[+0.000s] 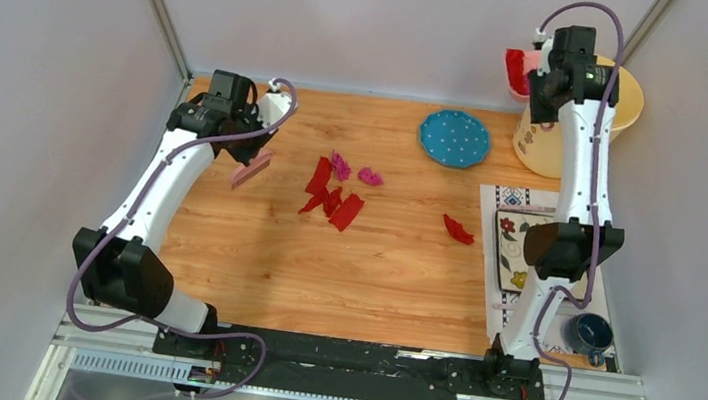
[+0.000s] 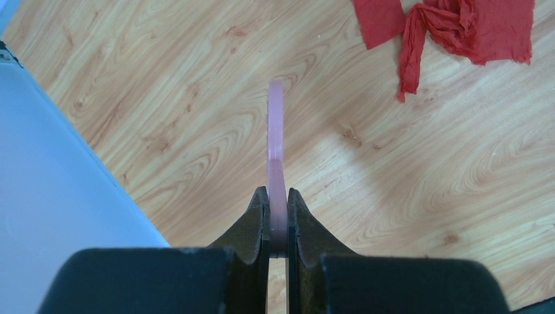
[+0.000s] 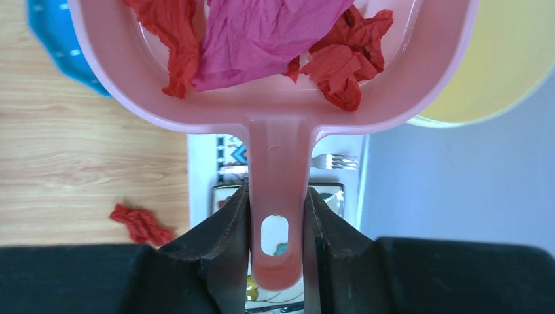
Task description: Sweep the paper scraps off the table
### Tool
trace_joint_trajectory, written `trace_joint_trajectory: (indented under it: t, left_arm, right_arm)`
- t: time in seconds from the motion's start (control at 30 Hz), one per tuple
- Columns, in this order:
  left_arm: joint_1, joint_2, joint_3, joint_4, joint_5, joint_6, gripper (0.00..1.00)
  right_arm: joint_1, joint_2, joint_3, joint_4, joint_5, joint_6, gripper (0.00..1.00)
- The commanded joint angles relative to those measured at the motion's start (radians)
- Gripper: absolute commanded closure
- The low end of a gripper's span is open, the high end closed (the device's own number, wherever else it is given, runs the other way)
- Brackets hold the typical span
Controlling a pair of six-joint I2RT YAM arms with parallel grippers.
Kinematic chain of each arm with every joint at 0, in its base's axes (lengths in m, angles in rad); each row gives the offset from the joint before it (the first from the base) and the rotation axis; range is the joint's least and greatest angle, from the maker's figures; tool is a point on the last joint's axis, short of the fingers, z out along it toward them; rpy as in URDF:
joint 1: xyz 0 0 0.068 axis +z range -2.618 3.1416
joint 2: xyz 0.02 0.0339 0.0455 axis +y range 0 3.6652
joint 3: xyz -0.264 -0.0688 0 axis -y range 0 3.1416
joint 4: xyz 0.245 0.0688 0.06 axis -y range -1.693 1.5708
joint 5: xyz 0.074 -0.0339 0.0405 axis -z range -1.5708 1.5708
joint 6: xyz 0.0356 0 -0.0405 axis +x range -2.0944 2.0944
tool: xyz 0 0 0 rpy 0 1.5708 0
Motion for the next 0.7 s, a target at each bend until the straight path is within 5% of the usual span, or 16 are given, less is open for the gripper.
trace_joint_trajectory:
  t: [0.0,0.2,0.33,0.67]
  left_arm:
    - [0.005,0.018,0.042,-0.032,-0.005,0.007,1.00]
    - [0.005,0.038,0.048,-0.033,-0.009,0.007,1.00]
    - [0.005,0.045,0.050,-0.032,-0.011,0.007,1.00]
    - [0.005,0.016,0.015,-0.020,-0.014,0.031,1.00]
  right_arm:
    - [-0.097,-0.005,0.046,0.091,0.073,-0.045,1.00]
    - [-0.211,0.001,0.050,0.272,0.143,-0.051,1.00]
    - [-0.216,-0.004,-0.041,0.526,0.331,-0.179,1.00]
    - [-0.209,-0.021,-0.365,1.191,0.514,-0.825,1.00]
